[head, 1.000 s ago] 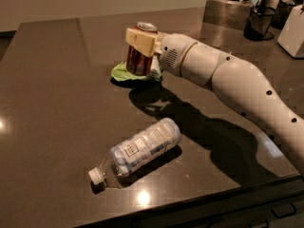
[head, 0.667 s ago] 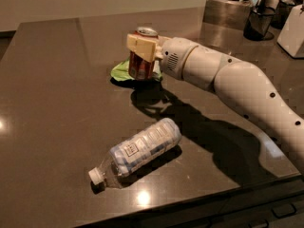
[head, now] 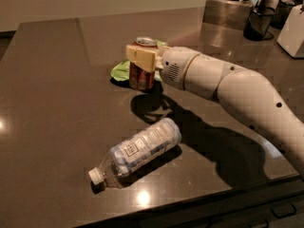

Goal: Place coke can upright

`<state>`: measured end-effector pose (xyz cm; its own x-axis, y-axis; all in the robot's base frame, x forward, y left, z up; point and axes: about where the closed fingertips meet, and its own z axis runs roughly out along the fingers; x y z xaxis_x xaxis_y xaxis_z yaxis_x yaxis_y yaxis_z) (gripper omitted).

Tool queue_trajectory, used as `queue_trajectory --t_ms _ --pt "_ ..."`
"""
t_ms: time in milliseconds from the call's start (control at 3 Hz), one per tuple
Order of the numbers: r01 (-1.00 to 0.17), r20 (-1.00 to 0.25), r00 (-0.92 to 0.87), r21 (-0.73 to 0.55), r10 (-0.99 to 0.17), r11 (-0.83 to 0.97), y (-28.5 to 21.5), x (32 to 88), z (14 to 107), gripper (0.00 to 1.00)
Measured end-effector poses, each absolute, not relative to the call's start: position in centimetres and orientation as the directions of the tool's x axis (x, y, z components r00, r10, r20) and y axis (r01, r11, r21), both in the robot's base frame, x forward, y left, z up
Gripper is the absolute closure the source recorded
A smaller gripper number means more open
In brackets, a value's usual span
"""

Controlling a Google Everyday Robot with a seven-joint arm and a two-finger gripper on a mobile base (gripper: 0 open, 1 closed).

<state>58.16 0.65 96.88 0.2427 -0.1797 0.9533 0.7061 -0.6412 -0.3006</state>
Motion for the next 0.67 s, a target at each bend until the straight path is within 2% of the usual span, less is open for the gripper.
queue_trajectory --t_ms 667 --pt "0.701 0.961 0.235 -0.272 -0.146 -0.66 0.82 55.82 95.78 1.0"
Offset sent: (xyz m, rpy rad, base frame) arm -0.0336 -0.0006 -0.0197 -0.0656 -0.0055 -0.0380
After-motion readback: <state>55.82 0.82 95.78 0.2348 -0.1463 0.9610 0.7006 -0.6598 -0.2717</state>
